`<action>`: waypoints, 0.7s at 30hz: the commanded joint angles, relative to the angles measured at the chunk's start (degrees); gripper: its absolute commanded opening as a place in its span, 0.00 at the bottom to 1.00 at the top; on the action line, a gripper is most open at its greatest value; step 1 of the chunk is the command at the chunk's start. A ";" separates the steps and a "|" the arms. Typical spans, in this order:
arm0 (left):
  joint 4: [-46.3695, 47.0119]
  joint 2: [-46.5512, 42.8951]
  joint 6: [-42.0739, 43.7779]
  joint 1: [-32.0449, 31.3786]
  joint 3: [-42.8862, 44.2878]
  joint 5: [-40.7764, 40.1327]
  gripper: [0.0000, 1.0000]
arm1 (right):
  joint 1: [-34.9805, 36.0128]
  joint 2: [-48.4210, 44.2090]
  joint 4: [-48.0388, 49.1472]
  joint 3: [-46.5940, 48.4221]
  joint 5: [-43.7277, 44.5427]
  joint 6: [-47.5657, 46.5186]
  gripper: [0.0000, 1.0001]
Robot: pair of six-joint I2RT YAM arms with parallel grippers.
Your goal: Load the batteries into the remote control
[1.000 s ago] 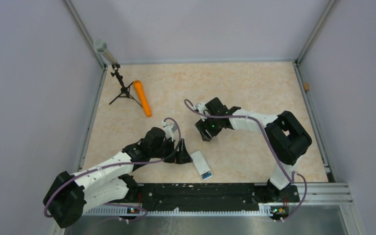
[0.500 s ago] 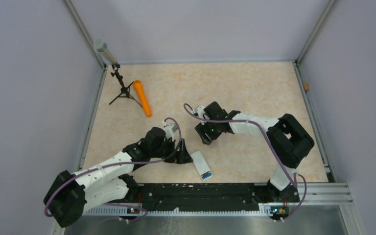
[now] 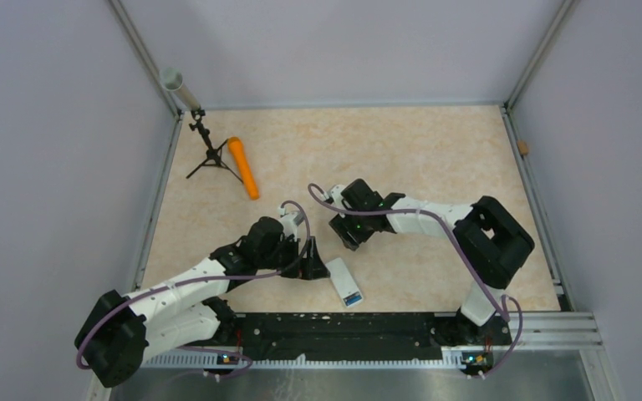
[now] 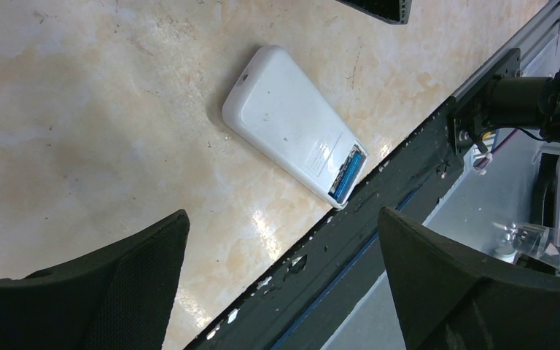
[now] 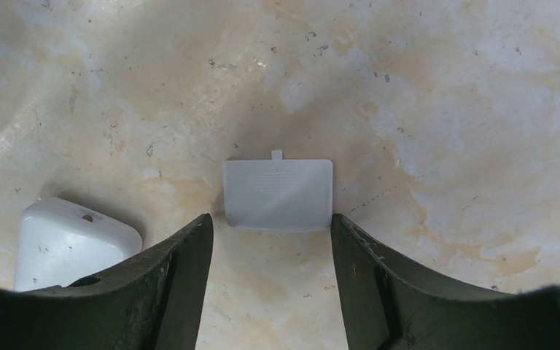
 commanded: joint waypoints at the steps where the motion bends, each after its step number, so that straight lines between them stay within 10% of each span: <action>1: 2.86 0.49 -0.27 0.18 -0.13 0.55 0.99 | 1.68 2.10 -4.08 -1.30 2.70 1.23 0.59; 21: 2.70 -0.13 -0.70 0.25 -0.54 -0.52 0.99 | 3.11 1.92 -5.34 -0.21 4.27 5.47 0.25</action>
